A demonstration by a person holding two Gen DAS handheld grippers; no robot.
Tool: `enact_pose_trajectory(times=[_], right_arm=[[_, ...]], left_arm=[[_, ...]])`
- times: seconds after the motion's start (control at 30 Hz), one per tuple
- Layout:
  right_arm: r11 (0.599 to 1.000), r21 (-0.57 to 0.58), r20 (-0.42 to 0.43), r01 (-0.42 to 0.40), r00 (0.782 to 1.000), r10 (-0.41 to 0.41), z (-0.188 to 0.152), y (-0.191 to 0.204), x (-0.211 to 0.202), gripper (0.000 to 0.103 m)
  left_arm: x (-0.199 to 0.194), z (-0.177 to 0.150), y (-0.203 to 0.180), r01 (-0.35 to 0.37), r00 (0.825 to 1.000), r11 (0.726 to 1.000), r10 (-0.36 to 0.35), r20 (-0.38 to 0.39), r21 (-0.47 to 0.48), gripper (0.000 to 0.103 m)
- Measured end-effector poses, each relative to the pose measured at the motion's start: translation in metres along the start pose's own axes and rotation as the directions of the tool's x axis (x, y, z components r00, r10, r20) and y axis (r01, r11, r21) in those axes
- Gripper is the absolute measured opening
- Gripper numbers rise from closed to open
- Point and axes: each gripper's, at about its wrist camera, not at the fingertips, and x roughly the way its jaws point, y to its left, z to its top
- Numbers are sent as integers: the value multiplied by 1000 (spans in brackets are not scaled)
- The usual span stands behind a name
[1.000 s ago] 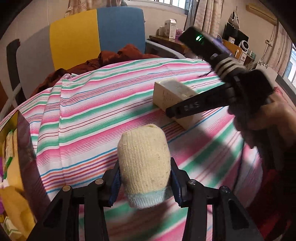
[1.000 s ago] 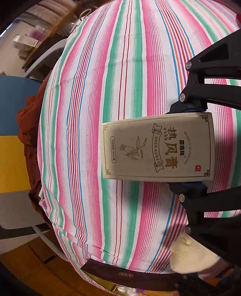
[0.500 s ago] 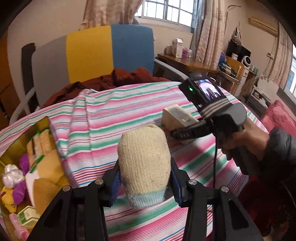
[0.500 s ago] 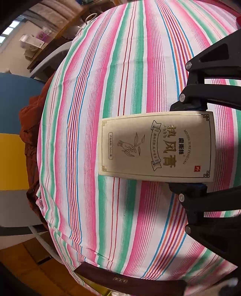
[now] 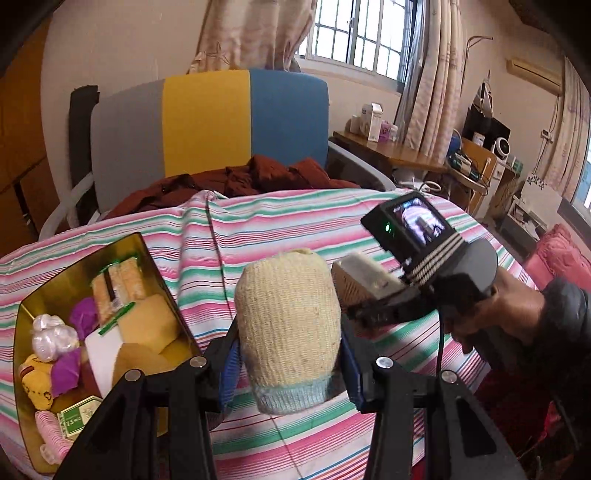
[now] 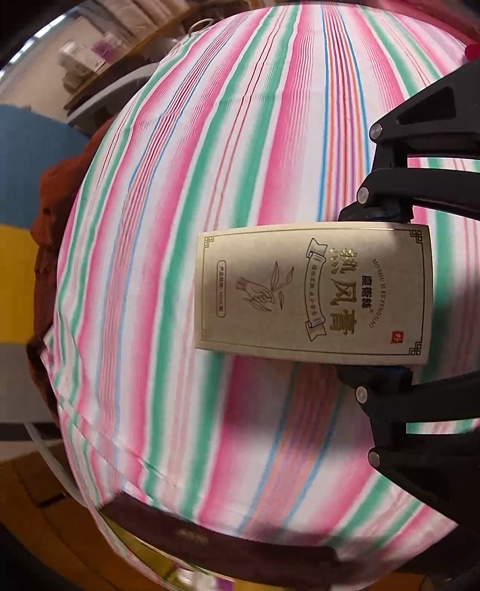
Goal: Organize objects
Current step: 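Carry the towel and cream box over the gold tray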
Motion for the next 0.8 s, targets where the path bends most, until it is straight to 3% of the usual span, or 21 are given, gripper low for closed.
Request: enact_pose_trajectory(times=[0.2,0.57,0.6,0.67,0.8], right_arm=[[999,-41,-29,-26,999,24,-9,36,-8,52],[997,-16,-62,-72,996,71,-33,72,-21,54],[997,-7,-62,-71,996,71,-34,72,-22,57],[993,50,-77,-105,991,109,-37,67,-20,83],[989,72,-46,-132,990,136,-48,65,-27,83]], left_arm=[[-13,-4,12,-25,999,1000,25,28,-11,47],[-23,-13,27,-19,999,999,20,35,-50,47],[-24,-15,28,-20,999,998,21,37,-52,47],[-26,-18,33,-18,999,998,20,37,-58,47],[-30,-25,45,-32,999,997,34,34,-77,47]])
